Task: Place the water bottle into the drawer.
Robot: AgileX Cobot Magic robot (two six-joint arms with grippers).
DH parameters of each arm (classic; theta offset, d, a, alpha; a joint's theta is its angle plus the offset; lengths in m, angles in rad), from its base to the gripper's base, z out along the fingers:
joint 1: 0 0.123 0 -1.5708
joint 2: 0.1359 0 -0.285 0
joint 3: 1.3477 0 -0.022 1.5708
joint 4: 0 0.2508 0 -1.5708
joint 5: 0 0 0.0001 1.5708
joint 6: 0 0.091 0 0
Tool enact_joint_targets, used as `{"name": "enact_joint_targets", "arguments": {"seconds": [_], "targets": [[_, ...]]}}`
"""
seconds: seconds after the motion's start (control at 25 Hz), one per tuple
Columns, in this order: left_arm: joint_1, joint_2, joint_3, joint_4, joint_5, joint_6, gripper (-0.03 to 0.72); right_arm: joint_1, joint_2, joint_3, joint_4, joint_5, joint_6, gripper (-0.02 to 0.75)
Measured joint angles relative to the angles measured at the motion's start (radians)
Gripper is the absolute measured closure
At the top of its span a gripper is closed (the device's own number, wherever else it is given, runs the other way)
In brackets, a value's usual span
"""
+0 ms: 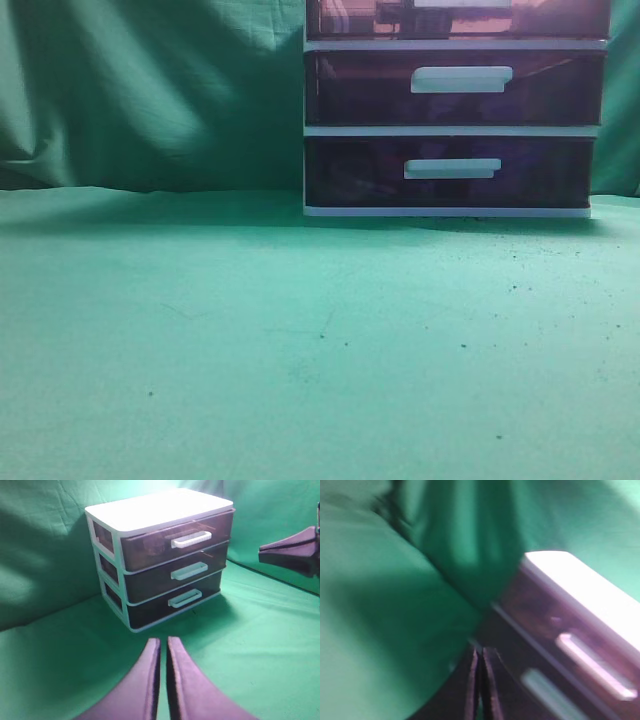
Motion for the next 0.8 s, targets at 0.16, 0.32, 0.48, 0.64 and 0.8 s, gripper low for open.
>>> {"name": "enact_joint_targets", "arguments": {"seconds": [0.16, 0.32, 0.48, 0.64, 0.8], "targets": [[0.000, -0.184, 0.182, -0.064, -0.056, 0.000, 0.688, 0.004, -0.085, 0.000, 0.135, 0.253, 0.064, 0.738], [0.000, -0.379, 0.360, -0.104, -0.169, 0.000, 0.688, 0.004, -0.132, 0.000, 0.089, 0.401, 0.273, 0.738], [0.000, -0.516, 0.481, -0.105, -0.228, 0.000, 0.688, 0.004, -0.144, 0.000, -0.055, 0.497, 0.490, 0.738], [0.000, -0.555, 0.543, -0.120, -0.232, 0.000, 0.688, 0.004, -0.144, 0.000, -0.145, 0.587, 0.648, 0.738], [0.000, -0.557, 0.597, -0.120, -0.222, -0.052, 0.688, 0.004, -0.151, 0.008, -0.179, 0.679, 0.699, 0.738]]}}
